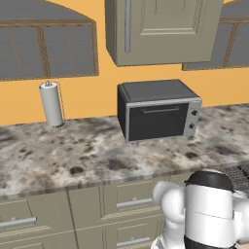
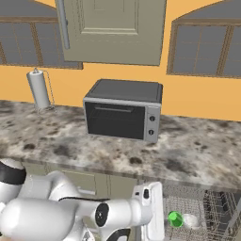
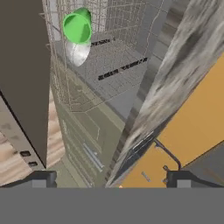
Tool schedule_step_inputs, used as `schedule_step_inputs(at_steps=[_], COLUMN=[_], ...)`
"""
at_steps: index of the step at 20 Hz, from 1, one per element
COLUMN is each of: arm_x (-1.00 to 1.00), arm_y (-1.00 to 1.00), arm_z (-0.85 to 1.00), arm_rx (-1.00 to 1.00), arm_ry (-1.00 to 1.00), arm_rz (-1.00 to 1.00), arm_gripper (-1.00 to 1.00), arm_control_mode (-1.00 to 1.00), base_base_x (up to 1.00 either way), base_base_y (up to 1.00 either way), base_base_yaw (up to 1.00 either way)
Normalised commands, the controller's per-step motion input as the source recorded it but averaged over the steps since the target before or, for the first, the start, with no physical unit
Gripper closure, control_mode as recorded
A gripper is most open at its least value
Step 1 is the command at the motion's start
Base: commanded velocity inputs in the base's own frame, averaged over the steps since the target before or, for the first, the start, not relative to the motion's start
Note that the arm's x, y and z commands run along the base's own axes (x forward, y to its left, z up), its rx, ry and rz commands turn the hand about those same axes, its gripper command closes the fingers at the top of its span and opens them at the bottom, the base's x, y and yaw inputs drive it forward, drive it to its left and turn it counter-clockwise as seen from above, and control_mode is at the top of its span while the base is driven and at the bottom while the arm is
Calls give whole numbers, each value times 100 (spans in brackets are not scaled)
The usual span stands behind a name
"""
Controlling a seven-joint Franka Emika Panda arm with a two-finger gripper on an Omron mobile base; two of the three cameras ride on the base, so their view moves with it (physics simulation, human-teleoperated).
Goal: Pick up the cup and bowl from the counter, place them in the dishwasher, and close the dishwasher door.
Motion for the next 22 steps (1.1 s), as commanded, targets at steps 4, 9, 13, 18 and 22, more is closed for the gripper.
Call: schedule_step_inputs(at_steps=[4, 9, 13, 18, 22], arm_x=[-78, -64, -95, -98, -76], arm_y=[-35, -32, -57, -71, -25], arm_z=[100, 100, 64, 1, 0], arm_rx=[36, 48, 37, 3, 0], arm_ry=[-12, -2, 0, 0, 0], arm_rz=[0, 3, 21, 47, 50], arm_gripper=[-100, -100, -100, -100, -100], arm_control_mode=[-100, -100, -100, -100, -100], base_base_x=[0, 0, 0, 0, 0], base_base_y=[0, 0, 0, 0, 0], base_base_yaw=[0, 0, 0, 0, 0])
